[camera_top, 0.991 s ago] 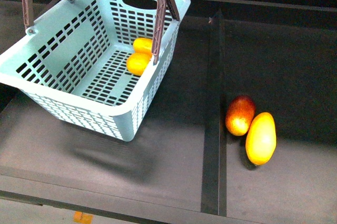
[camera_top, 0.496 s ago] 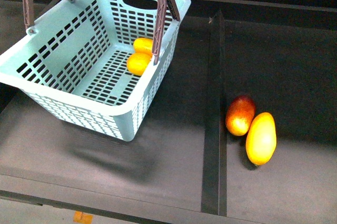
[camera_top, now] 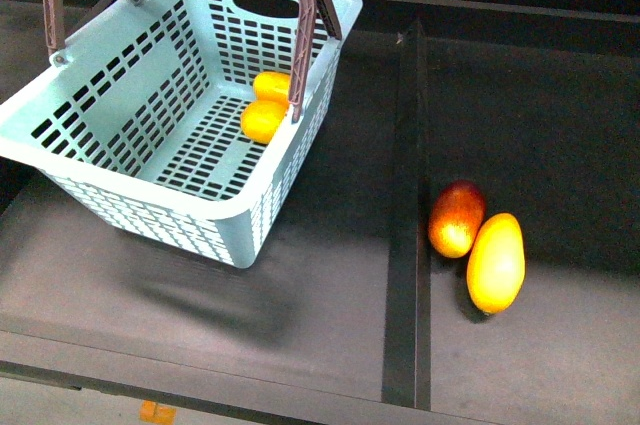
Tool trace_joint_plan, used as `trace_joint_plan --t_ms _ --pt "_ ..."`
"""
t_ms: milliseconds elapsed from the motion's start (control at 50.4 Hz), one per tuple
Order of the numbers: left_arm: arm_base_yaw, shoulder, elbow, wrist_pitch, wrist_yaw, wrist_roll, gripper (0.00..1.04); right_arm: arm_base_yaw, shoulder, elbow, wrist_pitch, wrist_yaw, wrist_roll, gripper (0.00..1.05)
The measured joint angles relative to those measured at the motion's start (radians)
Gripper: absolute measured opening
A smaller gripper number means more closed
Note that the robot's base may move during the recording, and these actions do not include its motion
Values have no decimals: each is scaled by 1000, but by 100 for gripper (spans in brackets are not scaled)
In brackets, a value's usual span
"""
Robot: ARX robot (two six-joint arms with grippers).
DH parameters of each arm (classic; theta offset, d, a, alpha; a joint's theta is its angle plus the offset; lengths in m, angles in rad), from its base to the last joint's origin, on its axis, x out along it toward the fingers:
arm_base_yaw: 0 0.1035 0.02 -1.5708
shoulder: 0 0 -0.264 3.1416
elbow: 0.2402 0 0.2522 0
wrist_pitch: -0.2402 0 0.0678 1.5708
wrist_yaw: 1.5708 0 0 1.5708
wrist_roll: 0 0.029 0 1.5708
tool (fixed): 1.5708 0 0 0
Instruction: Pick lemon and mango into basket
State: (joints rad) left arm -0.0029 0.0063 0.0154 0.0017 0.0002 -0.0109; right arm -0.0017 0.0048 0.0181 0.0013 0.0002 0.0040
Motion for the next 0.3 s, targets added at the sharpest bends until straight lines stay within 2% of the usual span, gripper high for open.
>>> trace_joint_plan --t_ms 139,297 --pt "0 0 0 0 0 0 97 0 0 0 0 0 0 96" --pt "0 0 0 0 0 2 98 0 0 0 0 0 0 96"
